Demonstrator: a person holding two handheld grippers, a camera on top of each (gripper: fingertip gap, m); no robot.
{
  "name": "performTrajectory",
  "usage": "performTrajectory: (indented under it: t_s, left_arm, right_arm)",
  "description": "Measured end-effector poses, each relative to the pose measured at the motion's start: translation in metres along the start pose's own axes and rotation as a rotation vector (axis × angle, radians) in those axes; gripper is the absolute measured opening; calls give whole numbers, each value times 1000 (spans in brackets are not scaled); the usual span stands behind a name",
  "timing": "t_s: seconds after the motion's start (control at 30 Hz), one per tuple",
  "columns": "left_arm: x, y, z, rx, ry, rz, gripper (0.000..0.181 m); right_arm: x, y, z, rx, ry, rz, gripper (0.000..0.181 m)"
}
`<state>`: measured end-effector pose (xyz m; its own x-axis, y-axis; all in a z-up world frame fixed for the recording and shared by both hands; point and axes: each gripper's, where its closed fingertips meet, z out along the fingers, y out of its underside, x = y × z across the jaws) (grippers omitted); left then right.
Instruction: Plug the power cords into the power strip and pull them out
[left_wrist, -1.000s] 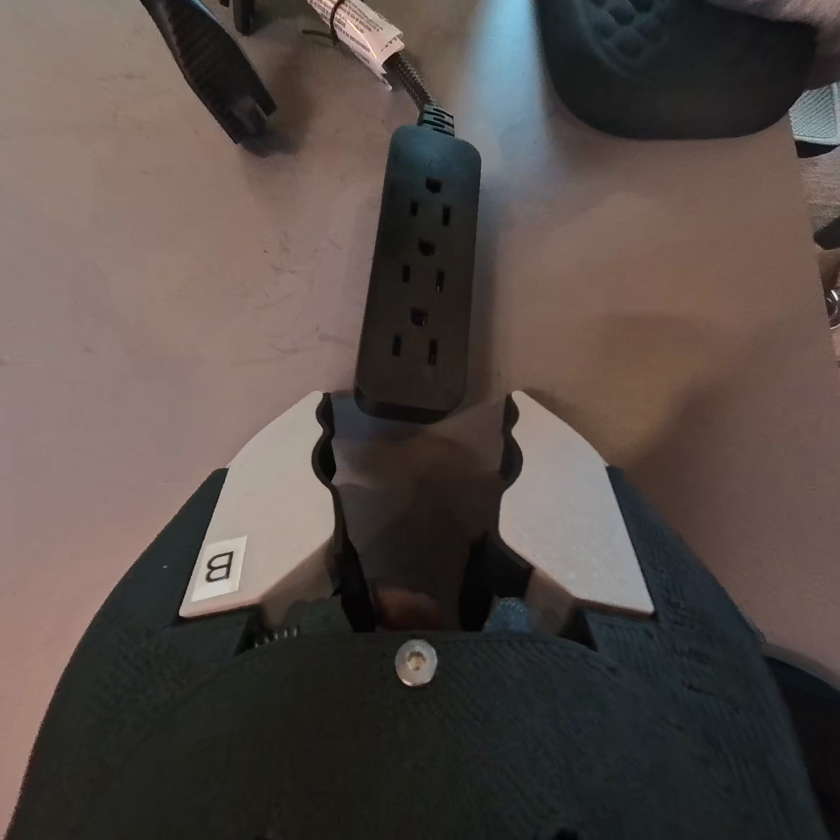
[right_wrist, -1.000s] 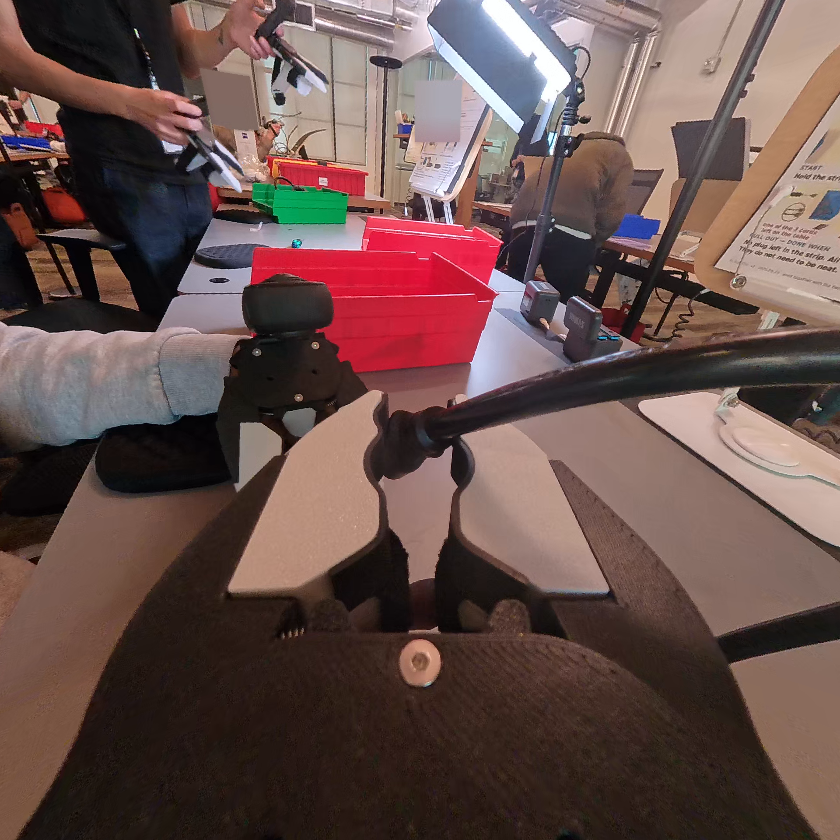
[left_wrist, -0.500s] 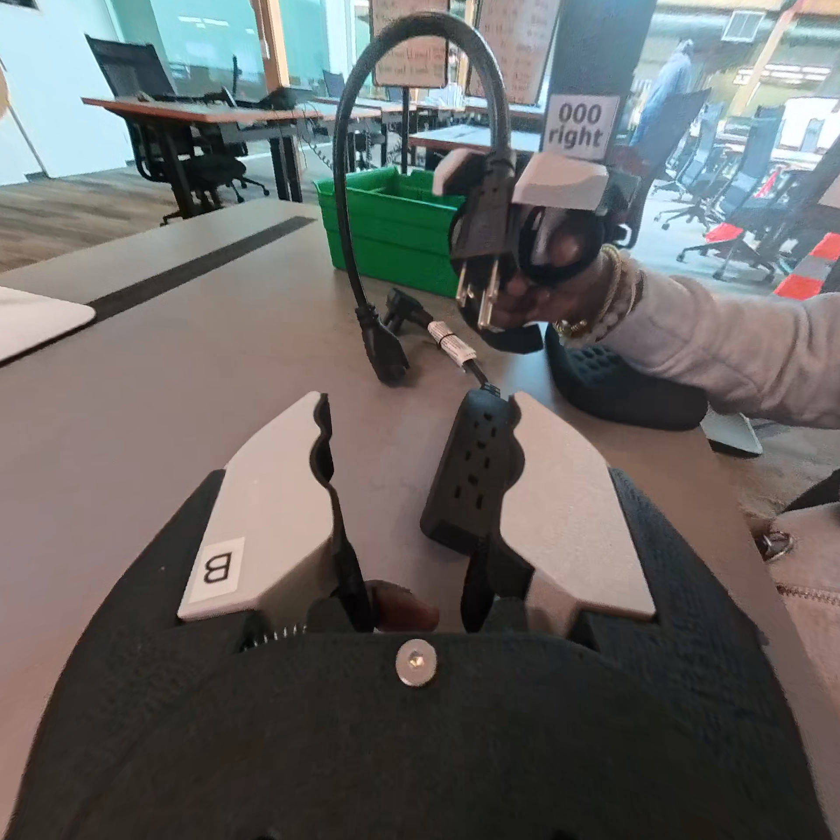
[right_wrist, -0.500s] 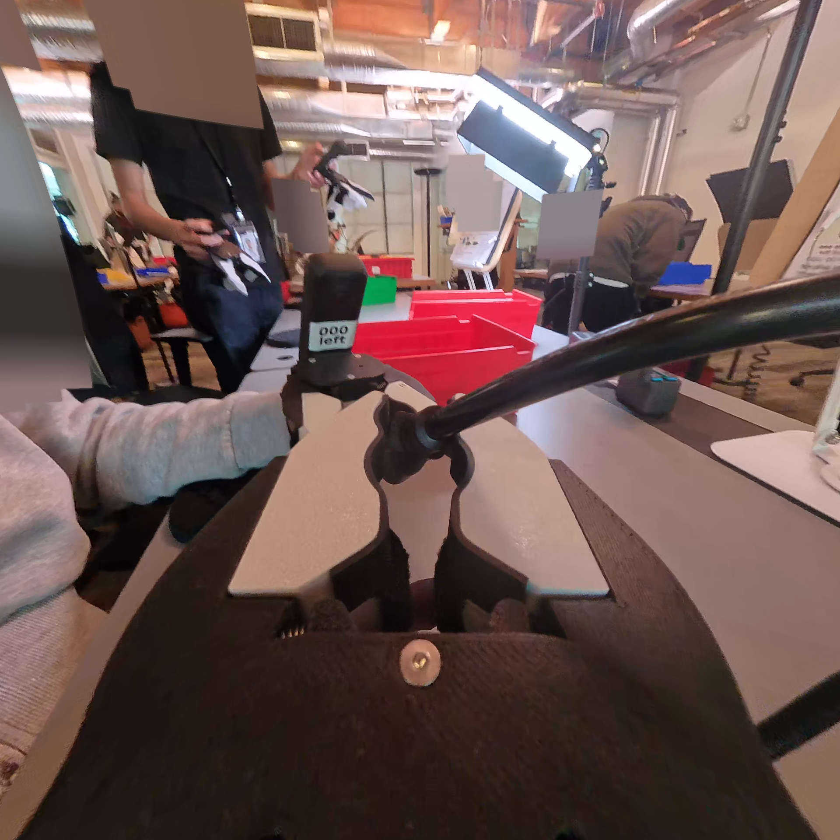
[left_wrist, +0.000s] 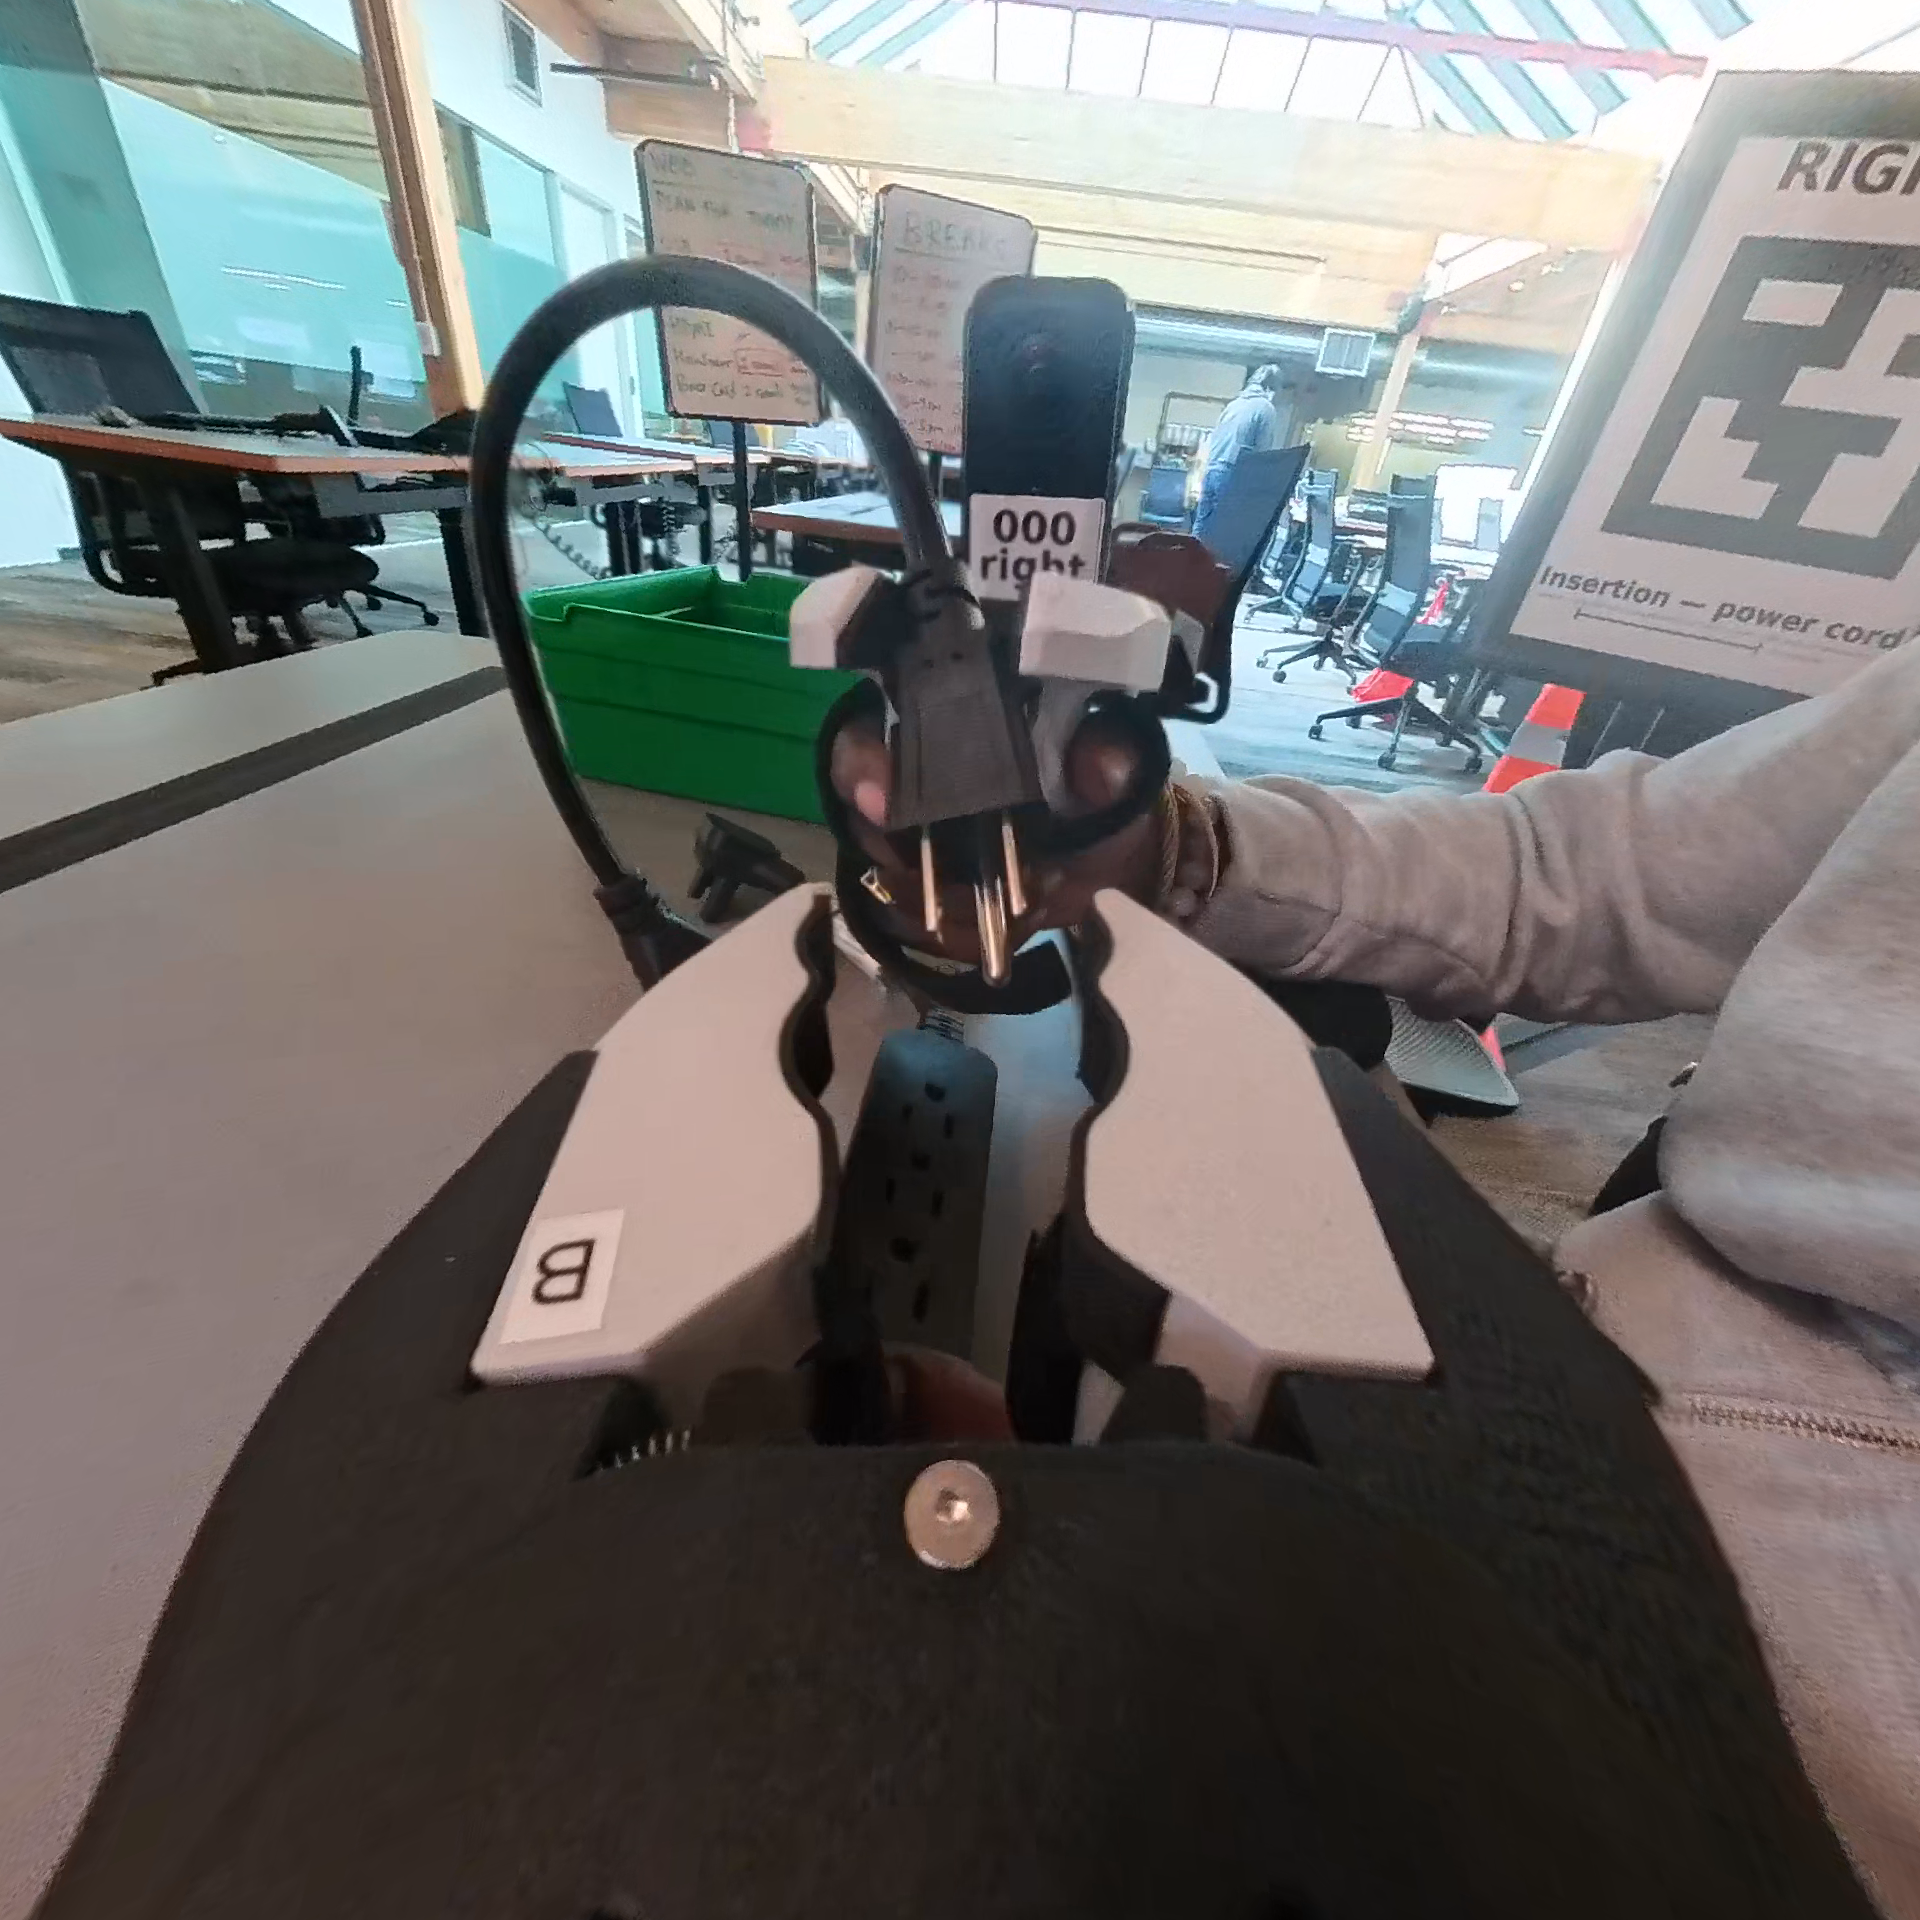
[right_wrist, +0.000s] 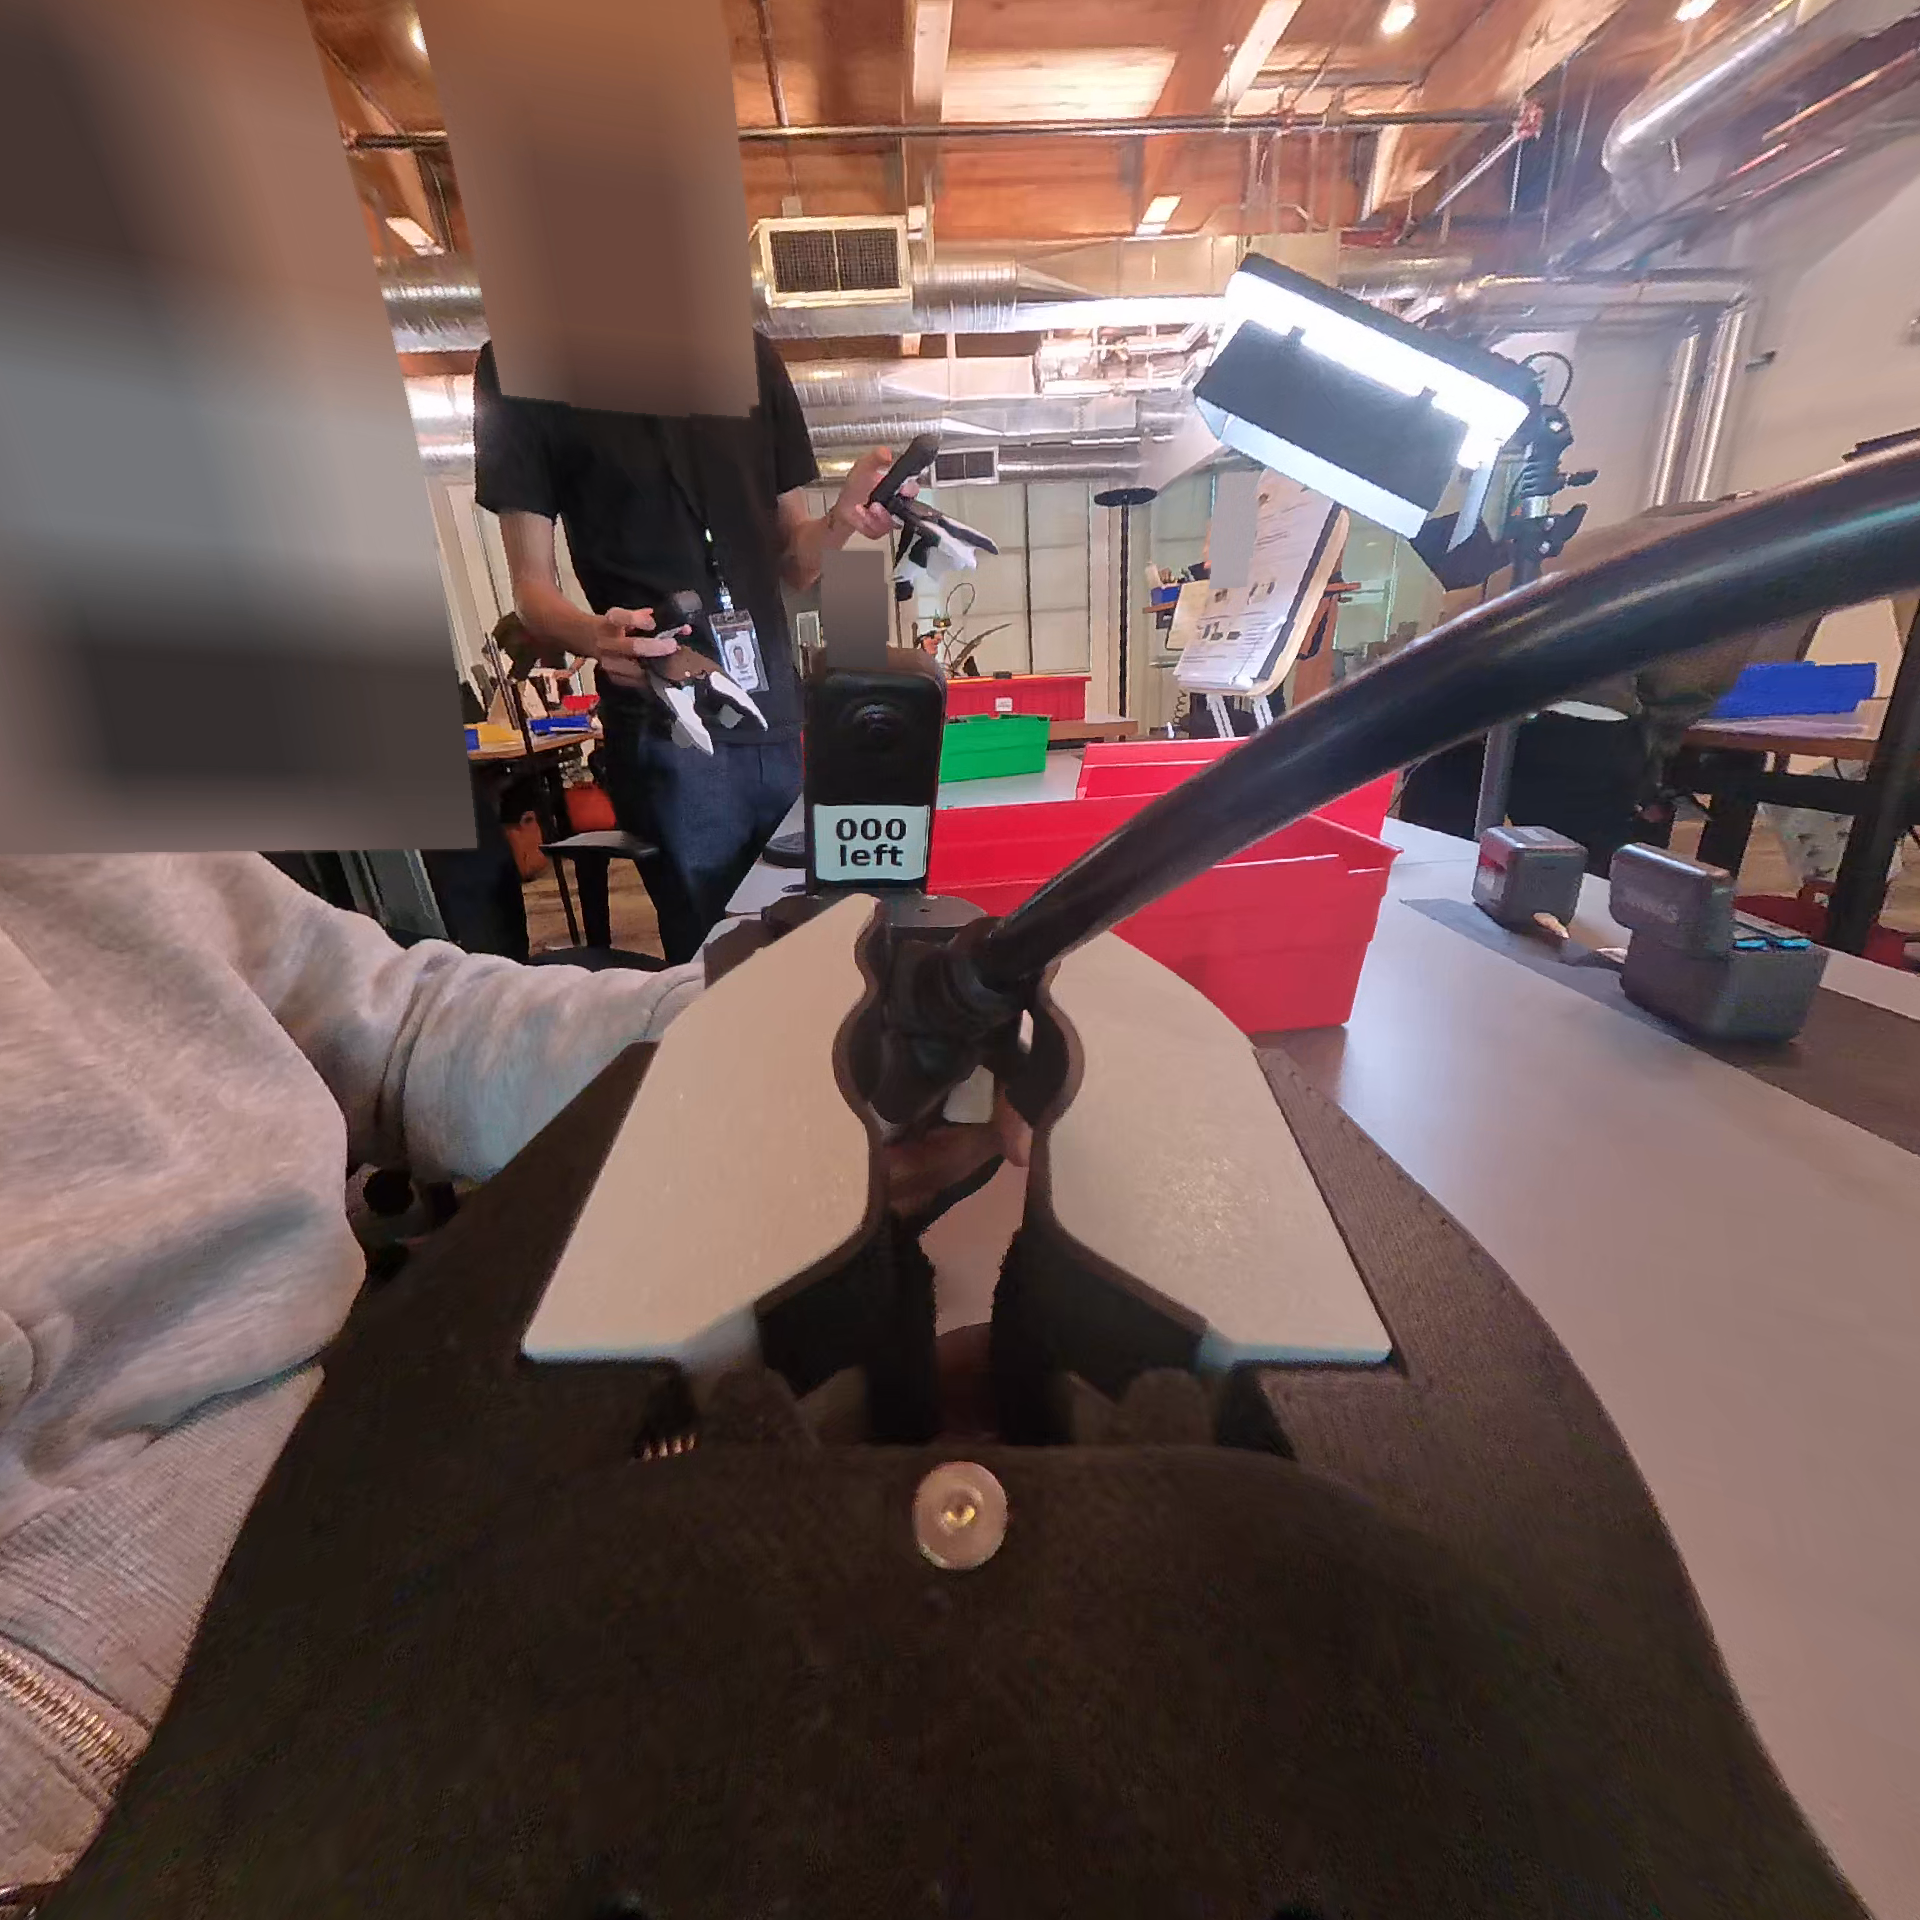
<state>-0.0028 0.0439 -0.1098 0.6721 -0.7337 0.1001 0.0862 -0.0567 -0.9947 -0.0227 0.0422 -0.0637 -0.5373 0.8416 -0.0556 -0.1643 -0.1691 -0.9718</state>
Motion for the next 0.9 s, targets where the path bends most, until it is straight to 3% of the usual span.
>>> performTrajectory:
  t_s: [0.07,0.13,0.27,0.5,0.7,0.83,0.87,0.9]
  left_arm:
    - [2,0,0,-6,-3,49,19]
    - [0,1,-1,-19,-29,106,16]
    - [-1,4,-3,-55,-72,245,15]
    - [-2,8,-3,-86,-87,316,15]
    - [-2,13,-3,-119,-73,319,15]
    - [-2,17,-2,-145,-66,293,16]
    - [-3,22,-3,-180,-55,284,18]
    - [-5,30,-6,-236,-43,273,33]
  right_arm:
    - [-2,4,3,-22,-1,-13,25]
    - [-2,5,3,-34,0,-16,25]
    - [-7,8,1,-87,-39,50,25]
    - [-9,20,-4,-227,-44,35,49]
    - [-11,33,-6,-333,-40,-60,28]
    - [-12,36,-8,-385,-40,-88,25]
    - [-11,38,-10,-419,-35,-98,25]
    - [-10,40,-12,-459,-29,-106,25]
